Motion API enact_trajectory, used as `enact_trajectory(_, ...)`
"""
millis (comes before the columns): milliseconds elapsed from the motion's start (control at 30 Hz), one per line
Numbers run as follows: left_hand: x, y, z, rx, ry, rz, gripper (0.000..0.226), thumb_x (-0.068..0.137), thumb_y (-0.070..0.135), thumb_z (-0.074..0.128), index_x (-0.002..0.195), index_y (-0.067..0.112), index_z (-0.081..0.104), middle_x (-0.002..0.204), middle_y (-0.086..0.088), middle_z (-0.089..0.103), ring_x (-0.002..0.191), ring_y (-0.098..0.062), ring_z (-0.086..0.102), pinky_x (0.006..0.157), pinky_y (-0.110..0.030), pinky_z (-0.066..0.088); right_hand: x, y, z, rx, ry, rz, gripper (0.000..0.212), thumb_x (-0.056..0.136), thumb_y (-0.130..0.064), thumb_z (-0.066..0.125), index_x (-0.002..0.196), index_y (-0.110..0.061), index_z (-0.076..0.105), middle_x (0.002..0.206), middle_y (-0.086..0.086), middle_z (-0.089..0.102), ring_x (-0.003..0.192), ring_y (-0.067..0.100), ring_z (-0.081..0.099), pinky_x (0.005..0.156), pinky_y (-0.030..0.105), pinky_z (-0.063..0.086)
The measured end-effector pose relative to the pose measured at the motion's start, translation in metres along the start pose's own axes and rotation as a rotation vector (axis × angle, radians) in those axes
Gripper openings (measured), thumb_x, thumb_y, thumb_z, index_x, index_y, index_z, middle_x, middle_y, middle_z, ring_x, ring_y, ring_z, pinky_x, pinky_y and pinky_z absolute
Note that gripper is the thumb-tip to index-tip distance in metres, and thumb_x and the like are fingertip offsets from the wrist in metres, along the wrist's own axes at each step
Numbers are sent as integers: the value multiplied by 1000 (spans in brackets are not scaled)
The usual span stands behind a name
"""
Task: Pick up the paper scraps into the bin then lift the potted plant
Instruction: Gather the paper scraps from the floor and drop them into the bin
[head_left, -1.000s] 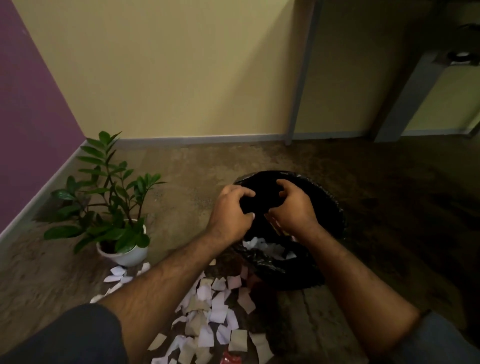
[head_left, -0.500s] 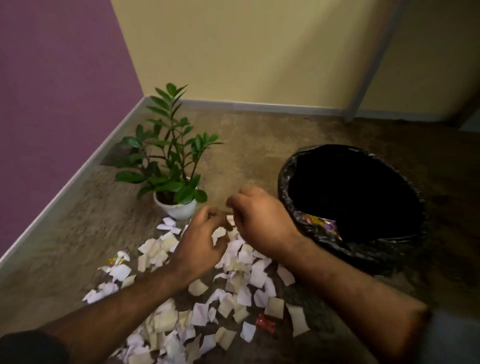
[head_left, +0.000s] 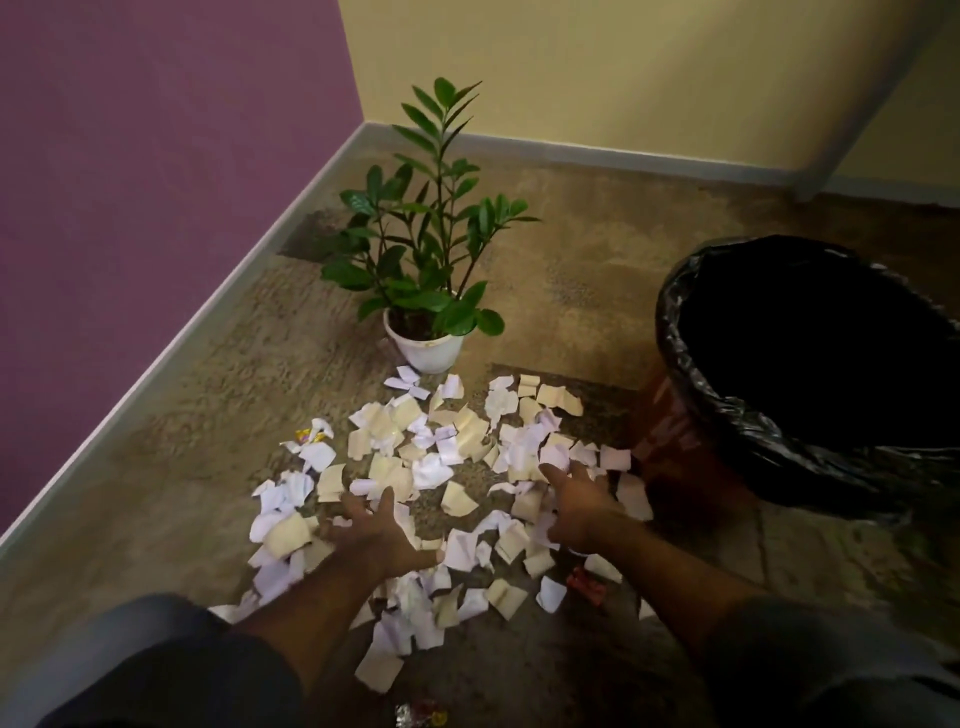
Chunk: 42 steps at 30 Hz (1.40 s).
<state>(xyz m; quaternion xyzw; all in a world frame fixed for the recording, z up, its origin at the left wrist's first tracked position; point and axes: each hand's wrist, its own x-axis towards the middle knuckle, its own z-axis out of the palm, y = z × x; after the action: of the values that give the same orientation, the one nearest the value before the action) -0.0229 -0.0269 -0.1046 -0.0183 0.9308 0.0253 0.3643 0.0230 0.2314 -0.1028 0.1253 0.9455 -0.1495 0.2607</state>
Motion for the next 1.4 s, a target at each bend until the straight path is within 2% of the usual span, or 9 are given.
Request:
enact_trajectory(133, 7, -7, 15, -99, -161, 18, 147, 39, 86, 70, 150, 33, -12, 153, -19, -31, 146, -44, -8, 118, -56, 18, -3, -18, 25, 102, -148, -19, 99, 67, -42, 78, 145, -48, 17, 158, 6, 10, 139, 39, 21, 109, 53, 34)
enact_trajectory(367, 7, 7, 34, -82, 54, 273, 118, 46, 65, 82, 145, 43, 22, 152, -8, 8, 137, -39, 25, 112, -48, 35, -7, -44, 55, -149, -219, -266, 93, 74, -47, 73, 146, -45, 15, 161, 2, 7, 145, 39, 8, 112, 58, 24)
enact_trajectory(567, 2, 13, 31, -150, 232, 312, 54, 73, 6, 74, 120, 27, 60, 136, -5, 36, 110, -24, 52, 88, -28, 49, -18, -45, 66, -176, -63, -351, 40, 88, -24, 57, 128, -21, 54, 139, 12, 40, 125, 34, 37, 100, 45, 42)
enact_trajectory(733, 0, 14, 23, -199, 271, 379, 36, 77, 1, 69, 110, 17, 66, 123, -10, 45, 107, -21, 55, 93, -20, 44, -18, -46, 48, -60, -11, -345, 32, 89, -14, 58, 120, -12, 64, 123, 12, 53, 114, 29, 47, 90, 32, 42)
enact_trajectory(833, 3, 16, 15, -265, 286, 361, 33, 75, -2, 71, 104, 14, 69, 119, -10, 49, 105, -19, 55, 82, -9, 37, -16, -46, 37, 114, -11, -314, 29, 85, -7, 62, 113, -11, 69, 115, 11, 60, 106, 26, 58, 84, 21, 42)
enact_trajectory(933, 5, 21, 3, -300, 304, 351, 36, 77, -2, 67, 109, 14, 70, 119, -10, 55, 107, -22, 57, 85, -15, 38, -15, -47, 27, 318, -4, -260, 35, 84, -2, 62, 116, -14, 67, 118, 7, 65, 105, 23, 63, 77, 11, 44)
enact_trajectory(1100, 0, 30, -9, -370, 387, 328, 38, 77, -7, 61, 104, 18, 72, 118, -6, 59, 108, -21, 59, 89, -19, 41, -12, -49, 17, 29, -48, -401, 78, 77, -48, 69, 144, -38, 31, 139, 4, 48, 118, 26, 52, 89, 38, 49)
enact_trajectory(1233, -3, 25, -21, -417, 468, 336, 39, 74, -7, 59, 97, 21, 74, 111, -6, 62, 103, -22, 60, 87, -22, 45, -13, -61, 33, -106, -3, -386, 103, 69, -62, 70, 147, -43, 6, 159, 6, 13, 137, 37, 25, 102, 55, 40)
enact_trajectory(1400, -4, 18, -27, -471, 523, 305, 43, 71, -11, 58, 94, 20, 76, 106, -5, 66, 96, -21, 62, 82, -19, 44, -18, -64, 66, -198, -84, -358, 73, 88, -42, 58, 146, -44, 14, 160, 13, 4, 141, 44, 13, 103, 60, 38)
